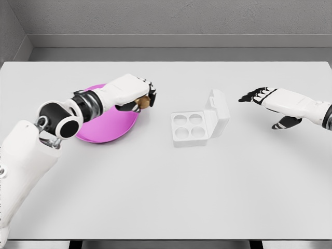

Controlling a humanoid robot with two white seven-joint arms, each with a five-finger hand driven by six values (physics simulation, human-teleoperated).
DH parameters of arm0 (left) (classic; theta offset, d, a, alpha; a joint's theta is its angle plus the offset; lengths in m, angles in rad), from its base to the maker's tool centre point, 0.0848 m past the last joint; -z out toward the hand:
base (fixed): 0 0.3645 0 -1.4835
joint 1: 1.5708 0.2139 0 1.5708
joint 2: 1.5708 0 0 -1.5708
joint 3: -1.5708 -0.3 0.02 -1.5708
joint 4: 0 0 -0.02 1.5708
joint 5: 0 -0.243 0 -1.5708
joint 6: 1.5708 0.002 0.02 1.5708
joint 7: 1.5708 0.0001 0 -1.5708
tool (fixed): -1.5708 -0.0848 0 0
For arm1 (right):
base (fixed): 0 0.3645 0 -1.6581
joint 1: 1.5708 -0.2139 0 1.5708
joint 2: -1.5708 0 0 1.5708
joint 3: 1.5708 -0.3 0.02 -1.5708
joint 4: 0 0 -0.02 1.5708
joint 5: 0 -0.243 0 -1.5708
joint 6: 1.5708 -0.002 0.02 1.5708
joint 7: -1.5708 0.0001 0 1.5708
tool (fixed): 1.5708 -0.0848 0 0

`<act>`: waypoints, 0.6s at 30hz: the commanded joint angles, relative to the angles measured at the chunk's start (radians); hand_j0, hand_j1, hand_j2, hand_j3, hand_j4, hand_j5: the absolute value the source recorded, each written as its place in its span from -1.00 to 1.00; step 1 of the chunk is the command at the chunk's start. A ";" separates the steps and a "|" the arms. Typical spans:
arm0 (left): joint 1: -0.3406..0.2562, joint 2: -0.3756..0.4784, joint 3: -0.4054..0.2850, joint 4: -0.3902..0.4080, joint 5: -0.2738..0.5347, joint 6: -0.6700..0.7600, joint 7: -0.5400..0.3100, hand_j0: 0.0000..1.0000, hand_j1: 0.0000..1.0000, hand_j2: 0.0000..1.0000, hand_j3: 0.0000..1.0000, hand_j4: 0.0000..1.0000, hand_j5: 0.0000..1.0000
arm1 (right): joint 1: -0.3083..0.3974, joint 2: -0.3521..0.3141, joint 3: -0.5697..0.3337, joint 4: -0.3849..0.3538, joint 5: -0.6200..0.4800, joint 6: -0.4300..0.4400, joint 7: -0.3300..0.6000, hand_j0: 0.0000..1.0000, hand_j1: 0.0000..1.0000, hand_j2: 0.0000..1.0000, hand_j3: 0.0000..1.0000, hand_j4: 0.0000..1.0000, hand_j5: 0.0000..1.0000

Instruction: Pack egg into the box and close the box lid

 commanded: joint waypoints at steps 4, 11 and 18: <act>0.000 -0.038 -0.002 0.000 0.000 0.000 0.001 -0.36 -0.36 -0.36 -0.36 -0.36 -0.36 | 0.000 -0.001 0.000 0.000 -0.006 0.002 0.000 1.00 1.00 1.00 1.00 1.00 1.00; 0.000 -0.084 -0.003 0.000 0.000 0.000 0.001 -0.38 -0.38 -0.38 -0.38 -0.38 -0.38 | 0.000 -0.001 0.000 0.001 -0.006 0.002 0.000 1.00 1.00 1.00 1.00 1.00 1.00; 0.000 -0.137 -0.005 0.016 -0.002 0.000 0.001 -0.39 -0.39 -0.39 -0.39 -0.39 -0.39 | 0.000 -0.001 0.000 0.001 -0.006 0.002 0.000 1.00 1.00 1.00 1.00 1.00 1.00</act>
